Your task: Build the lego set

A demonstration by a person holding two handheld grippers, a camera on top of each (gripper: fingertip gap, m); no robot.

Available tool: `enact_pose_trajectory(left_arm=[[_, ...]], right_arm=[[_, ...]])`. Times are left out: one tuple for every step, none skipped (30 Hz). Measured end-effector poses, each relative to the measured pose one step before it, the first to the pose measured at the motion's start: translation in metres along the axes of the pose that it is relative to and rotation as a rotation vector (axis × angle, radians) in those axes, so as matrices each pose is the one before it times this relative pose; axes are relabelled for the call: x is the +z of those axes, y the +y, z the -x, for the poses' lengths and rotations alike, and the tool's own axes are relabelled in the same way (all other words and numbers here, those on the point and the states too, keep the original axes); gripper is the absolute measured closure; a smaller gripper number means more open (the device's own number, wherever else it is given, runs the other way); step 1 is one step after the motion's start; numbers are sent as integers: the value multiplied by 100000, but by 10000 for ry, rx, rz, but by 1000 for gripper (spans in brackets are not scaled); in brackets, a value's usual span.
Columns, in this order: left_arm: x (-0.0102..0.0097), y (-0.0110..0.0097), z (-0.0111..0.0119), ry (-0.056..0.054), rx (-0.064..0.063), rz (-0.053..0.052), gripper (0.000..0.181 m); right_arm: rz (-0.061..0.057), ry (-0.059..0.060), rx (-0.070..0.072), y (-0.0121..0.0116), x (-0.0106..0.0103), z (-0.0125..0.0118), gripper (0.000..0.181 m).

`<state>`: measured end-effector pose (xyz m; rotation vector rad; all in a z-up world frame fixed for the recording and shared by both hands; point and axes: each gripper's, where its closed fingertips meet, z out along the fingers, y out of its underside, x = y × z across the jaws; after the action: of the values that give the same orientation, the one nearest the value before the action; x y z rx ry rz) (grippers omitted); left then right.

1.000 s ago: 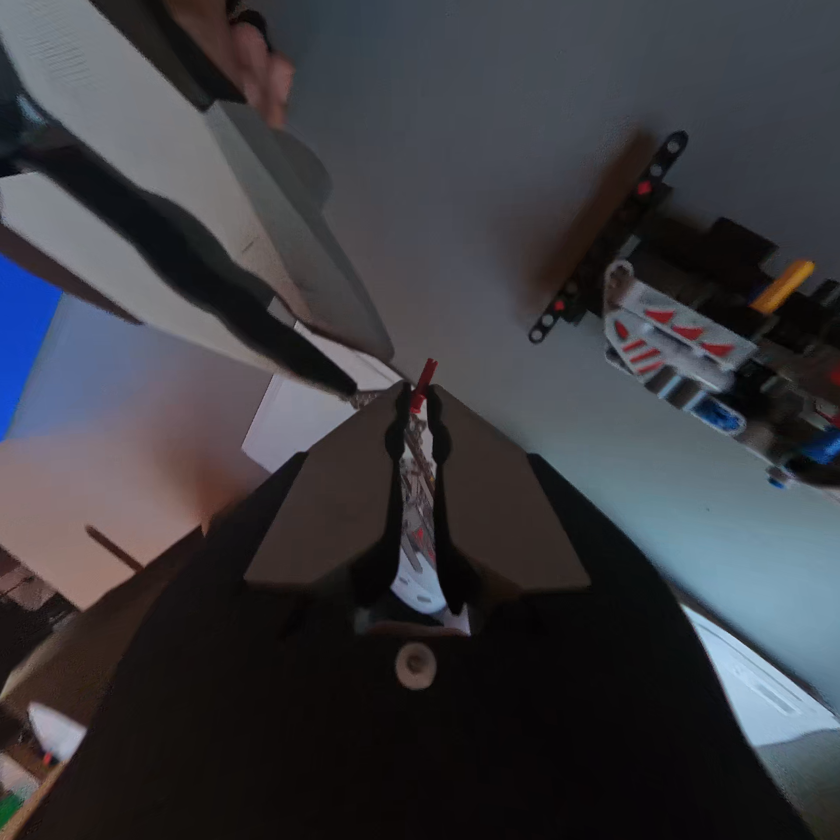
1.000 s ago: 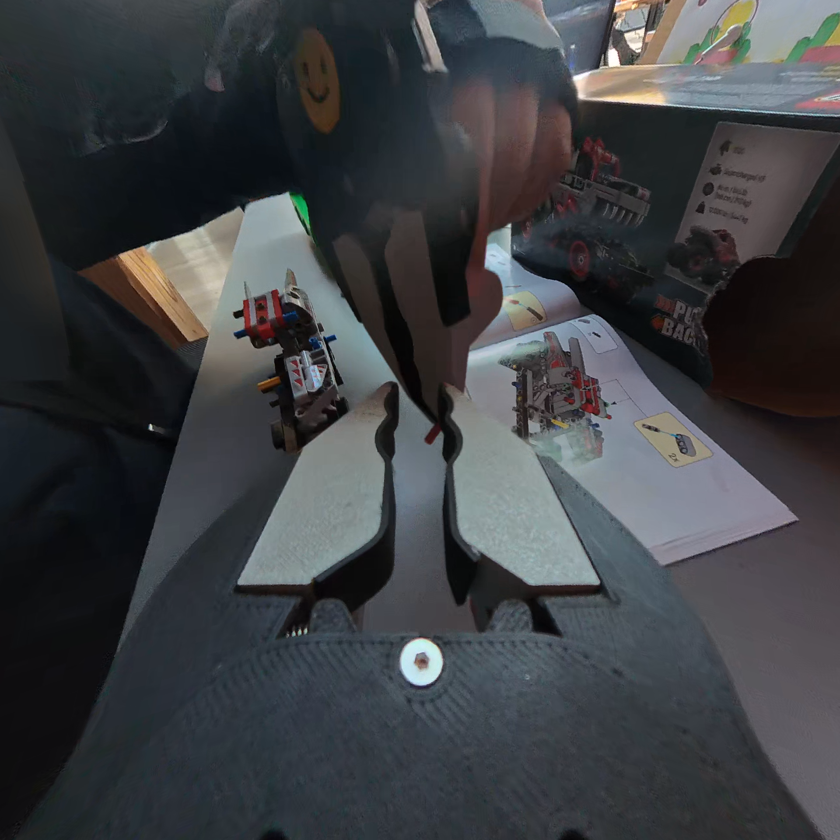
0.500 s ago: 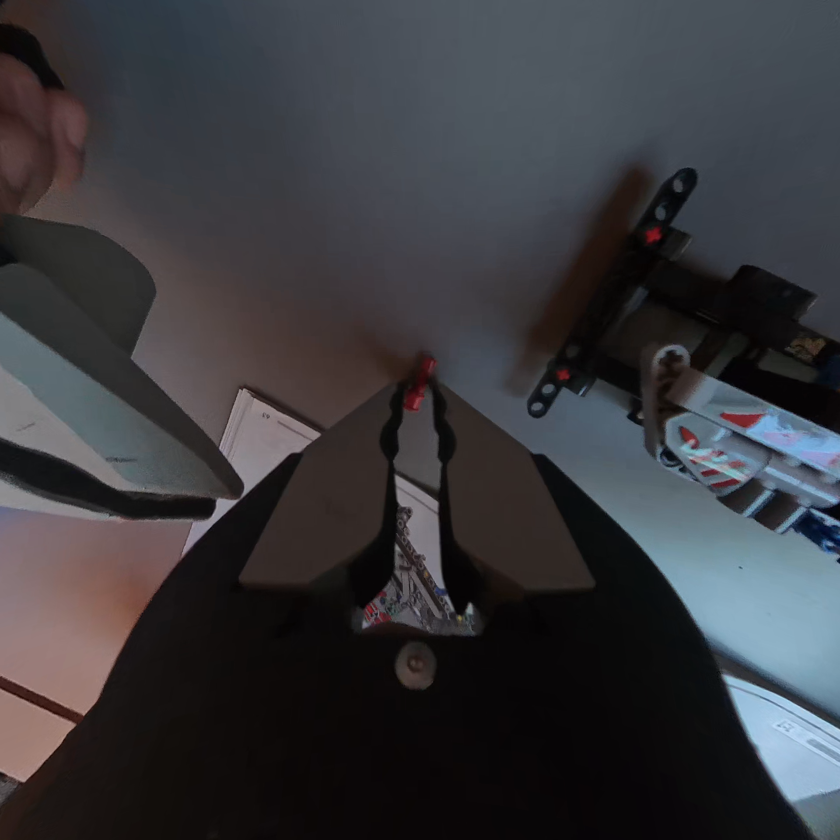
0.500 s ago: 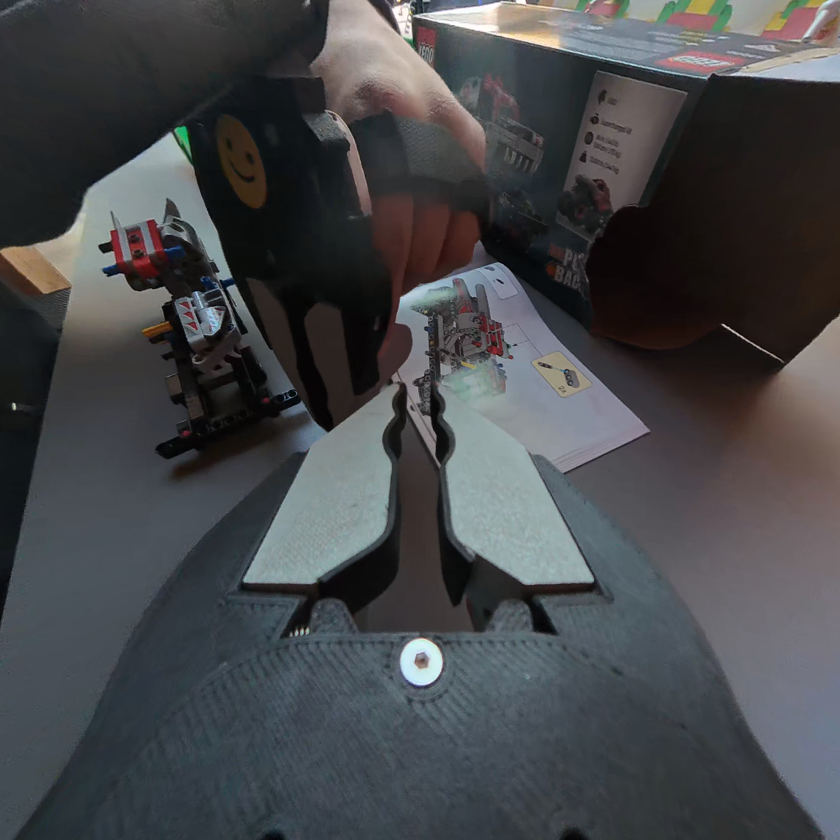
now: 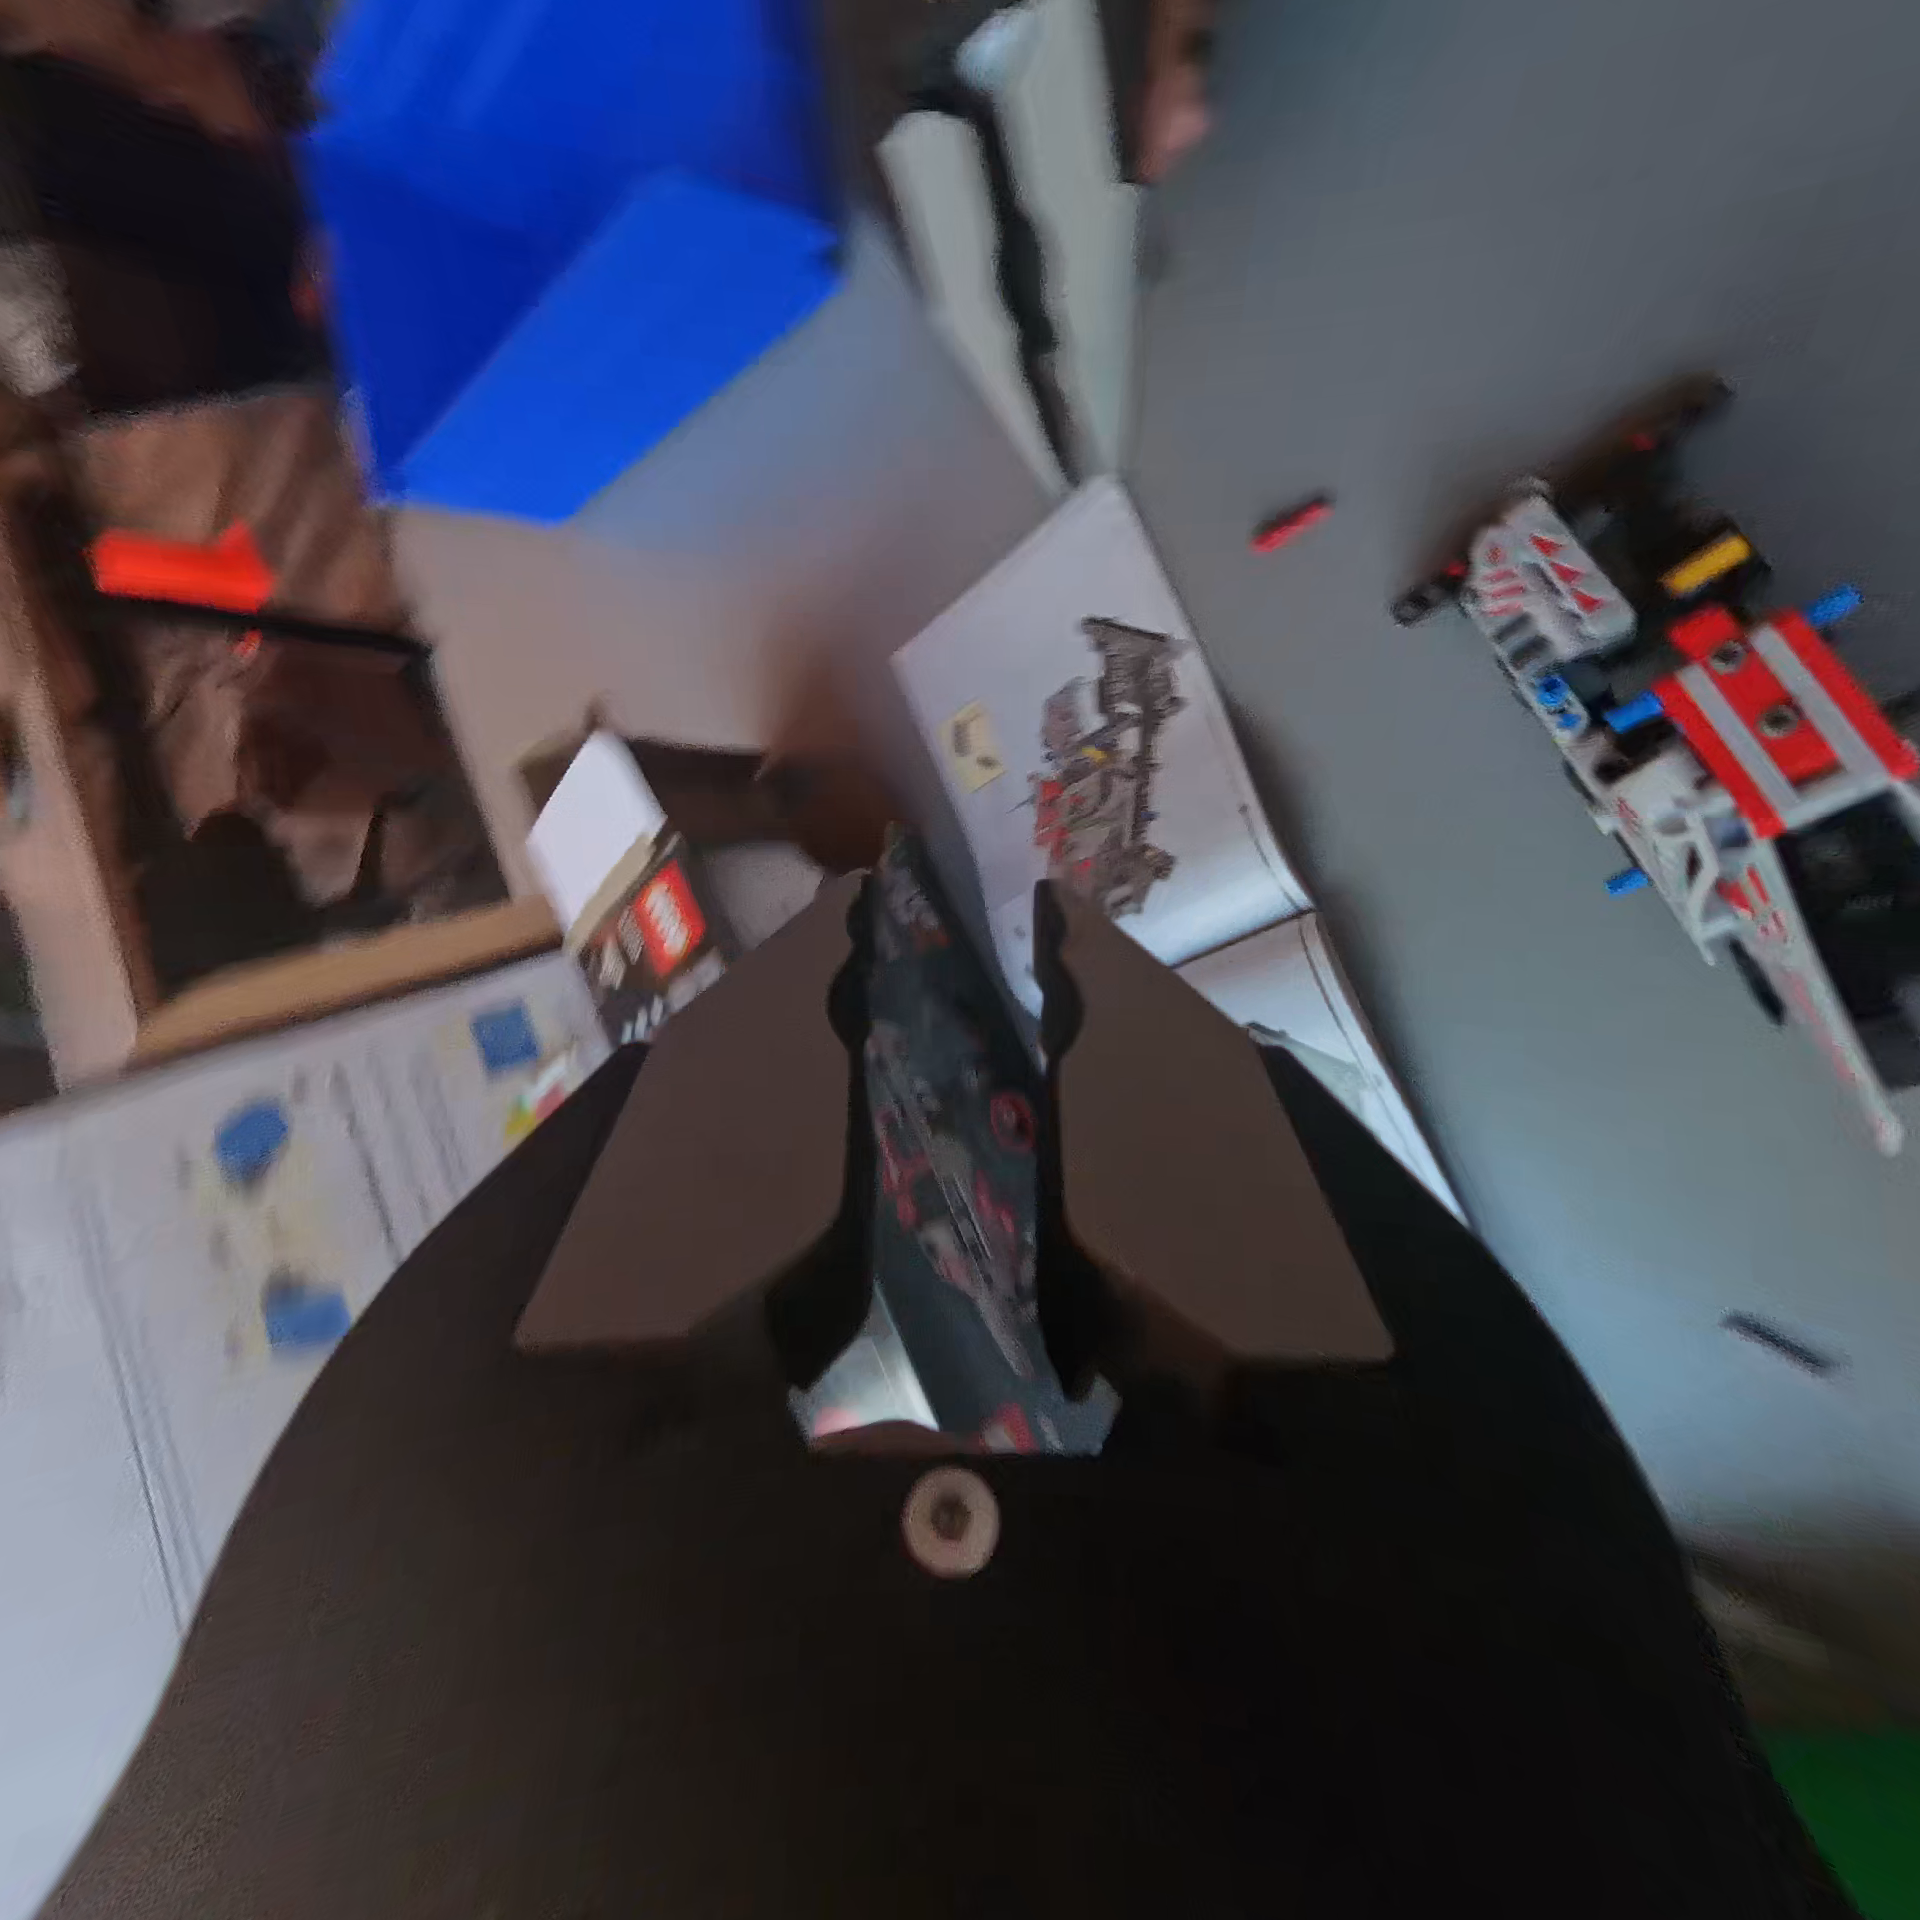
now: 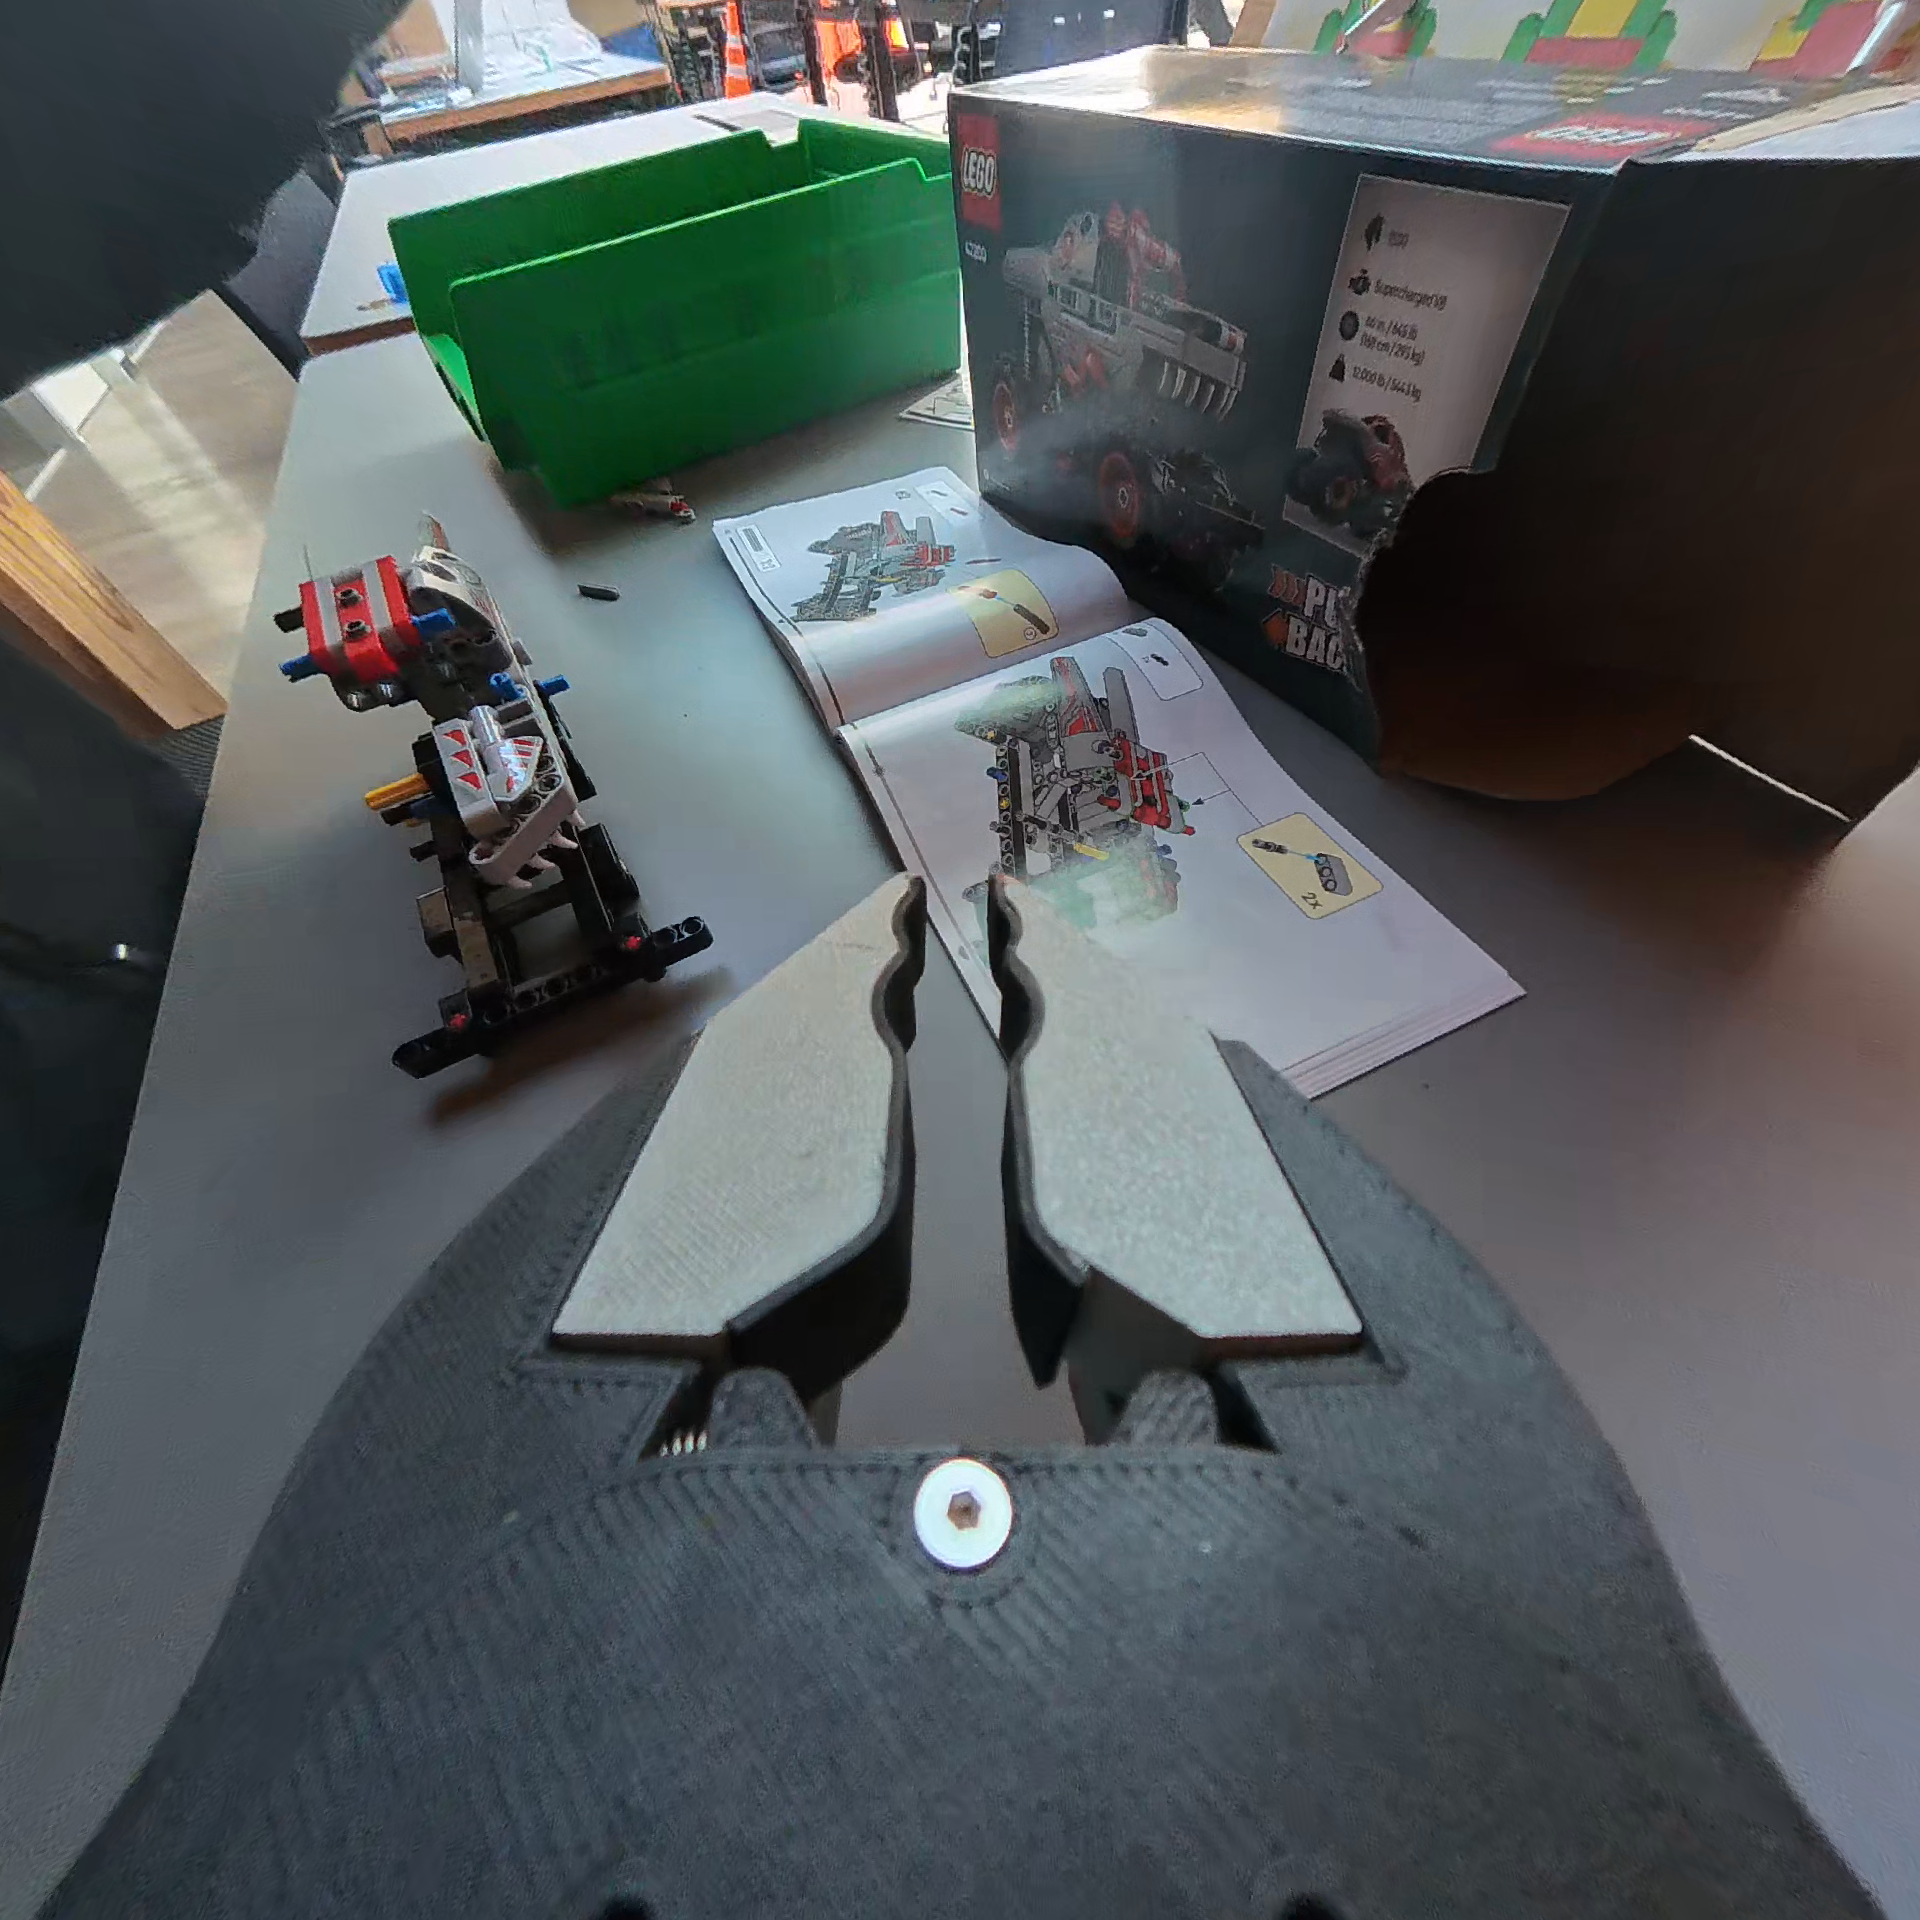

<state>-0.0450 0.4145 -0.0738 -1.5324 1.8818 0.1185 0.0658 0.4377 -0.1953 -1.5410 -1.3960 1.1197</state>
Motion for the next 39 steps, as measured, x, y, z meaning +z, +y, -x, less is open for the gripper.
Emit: enact_pose_trajectory(left_arm=[[-1566,809,429,-566,-1187,-139,156],[-1358,977,161,-347,-1351,-58,157],[-1160,1309,-53,-226,-1282,67,158],[-987,1648,-262,-125,-1044,211,157],[-864,1834,-334,-135,-752,310,156],[-736,1680,-396,-143,-507,194,156],[-665,1481,-443,-155,-327,64,155],[-612,1348,-392,-207,-225,28,155],[-558,1357,-359,-220,-185,54,155],[-511,1422,-210,-272,-168,133,154],[-528,1489,-131,-267,-151,201,154],[-597,1372,-15,-247,-173,120,154],[-655,1245,177,-265,-252,2,153],[-665,1270,355,-268,-302,20,153],[-663,1268,459,-249,-304,38,153],[-657,1178,518,-245,-316,2,151],[-659,1109,592,-246,-340,7,150],[-682,1062,643,-245,-357,14,150],[-743,933,771,-284,-382,-22,148],[-780,690,828,-276,-395,-114,147],[-795,503,755,-194,-358,-175,147],[-723,414,760,-188,-325,-151,147],[-605,394,758,-211,-283,-91,148],[-450,367,656,-186,-207,-50,148],[-327,307,462,-136,-143,-57,148],[-202,302,303,-81,-99,-34,148],[-133,307,254,-81,-77,0,148],[-70,290,206,-70,-56,9,149],[-14,218,163,-52,-56,-20,148],[51,174,80,-1,-75,-33,148],[107,203,-26,54,-69,1,148],[147,195,-9,33,-38,9,149],[170,171,8,5,3,-8,148],[187,150,-21,7,29,-28,148],[190,177,-14,11,3,-9,148],[189,236,28,20,-52,46,148],[190,244,-6,61,-70,59,148],[170,187,24,66,-44,32,148],[151,155,116,20,-15,24,147]], right_arm=[[8,-9,-2,30,32,8,173],[70,7,6,166,102,-57,173],[136,5,42,301,147,-105,173],[177,-17,73,365,188,-96,172],[162,-37,75,349,204,-51,172],[131,-44,56,291,190,-3,172],[141,-34,36,286,178,0,172],[160,-8,15,296,137,0,171],[142,35,0,265,116,-47,171],[113,55,17,197,61,-96,171],[69,34,38,128,2,-87,171],[17,-4,61,66,-65,-57,172],[51,-102,83,151,-104,80,176],[229,-229,101,462,-114,284,180],[430,-198,94,787,-65,270,177],[489,-199,16,889,8,364,171],[424,-301,-88,743,81,630,171],[278,-257,-170,443,144,639,171],[126,-162,-202,148,195,501,171],[46,-132,-139,-7,203,373,171],[72,-123,-20,50,215,234,171],[183,-82,61,244,211,84,171],[284,-104,81,405,230,79,171],[268,-156,44,382,234,183,175],[128,-116,-13,178,108,178,176],[17,20,-59,27,6,61,177],[-2,81,-82,14,-3,-14,176],[2,70,-75,5,7,3,177],[0,53,-50,5,0,-5,177],[-3,28,-25,6,-2,6,177],[-3,17,-3,4,0,-5,177],[-2,11,12,-3,-1,-17,177],[-1,1,13,-3,-4,-11,177],[-2,-14,14,3,0,-1,177],[-3,-30,24,-6,5,16,177],[-3,-41,34,-1,-11,12,177],[-2,-48,41,-1,0,12,177],[-3,-58,43,-3,-17,23,176],[-4,-65,43,1,-10,30,175]])
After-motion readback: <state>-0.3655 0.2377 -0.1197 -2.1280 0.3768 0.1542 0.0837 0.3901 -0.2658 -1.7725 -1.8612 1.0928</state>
